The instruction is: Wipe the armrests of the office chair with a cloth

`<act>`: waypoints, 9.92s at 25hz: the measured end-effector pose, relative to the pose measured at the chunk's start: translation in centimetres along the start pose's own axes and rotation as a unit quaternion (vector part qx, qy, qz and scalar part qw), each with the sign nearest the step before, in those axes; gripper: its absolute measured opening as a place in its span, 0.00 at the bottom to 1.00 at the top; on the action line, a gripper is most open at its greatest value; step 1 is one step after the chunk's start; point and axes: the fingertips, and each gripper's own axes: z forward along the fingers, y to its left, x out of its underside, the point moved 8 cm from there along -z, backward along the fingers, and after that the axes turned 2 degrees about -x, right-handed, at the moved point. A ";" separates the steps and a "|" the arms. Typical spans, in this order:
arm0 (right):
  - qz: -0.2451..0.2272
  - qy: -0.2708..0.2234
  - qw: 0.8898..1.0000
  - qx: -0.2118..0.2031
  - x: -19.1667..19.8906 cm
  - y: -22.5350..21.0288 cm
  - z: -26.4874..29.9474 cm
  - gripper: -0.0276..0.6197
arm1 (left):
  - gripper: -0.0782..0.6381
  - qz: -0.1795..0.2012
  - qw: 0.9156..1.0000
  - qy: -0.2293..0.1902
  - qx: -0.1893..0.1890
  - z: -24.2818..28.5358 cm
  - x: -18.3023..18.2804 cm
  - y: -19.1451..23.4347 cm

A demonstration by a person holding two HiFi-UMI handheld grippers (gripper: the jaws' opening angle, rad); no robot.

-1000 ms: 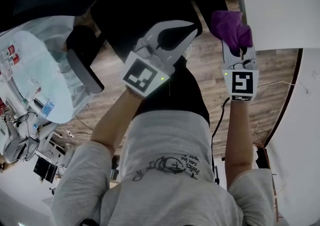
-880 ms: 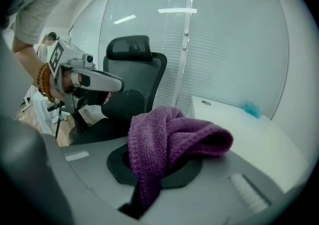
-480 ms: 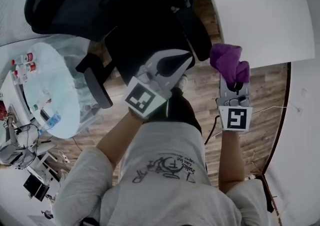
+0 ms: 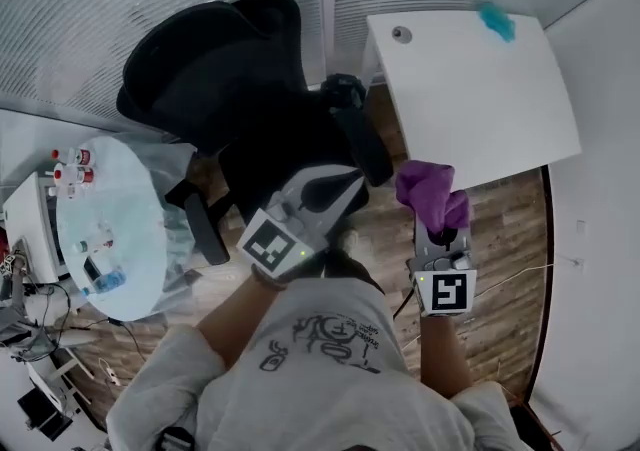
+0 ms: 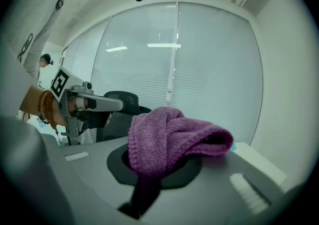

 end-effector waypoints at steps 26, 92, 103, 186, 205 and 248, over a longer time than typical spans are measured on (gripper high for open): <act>-0.013 -0.051 0.993 -0.109 -5.3 4.3 -4.4 0.09 | 0.11 0.014 0.996 -0.022 -0.087 -6.9 -4.7 -7.0; -0.099 -0.008 0.834 -0.543 -6.0 46.1 12.1 0.09 | 0.11 -0.082 0.865 -0.032 -0.493 -47.7 5.7 -1.4; -0.111 0.010 0.824 -0.556 -2.8 47.7 13.4 0.09 | 0.11 -0.087 0.858 -0.024 -0.505 -48.7 9.5 -0.4; -0.303 0.101 0.739 -0.593 21.5 54.2 27.7 0.09 | 0.11 -0.170 0.849 0.028 -0.500 -50.2 29.1 3.7; -0.334 0.079 0.633 -0.694 23.8 53.9 18.9 0.09 | 0.11 -0.167 0.852 0.032 -0.495 -49.8 29.2 3.8; -0.351 0.072 0.634 -0.685 23.5 53.3 20.1 0.09 | 0.11 -0.174 0.845 0.024 -0.505 -50.0 29.4 4.0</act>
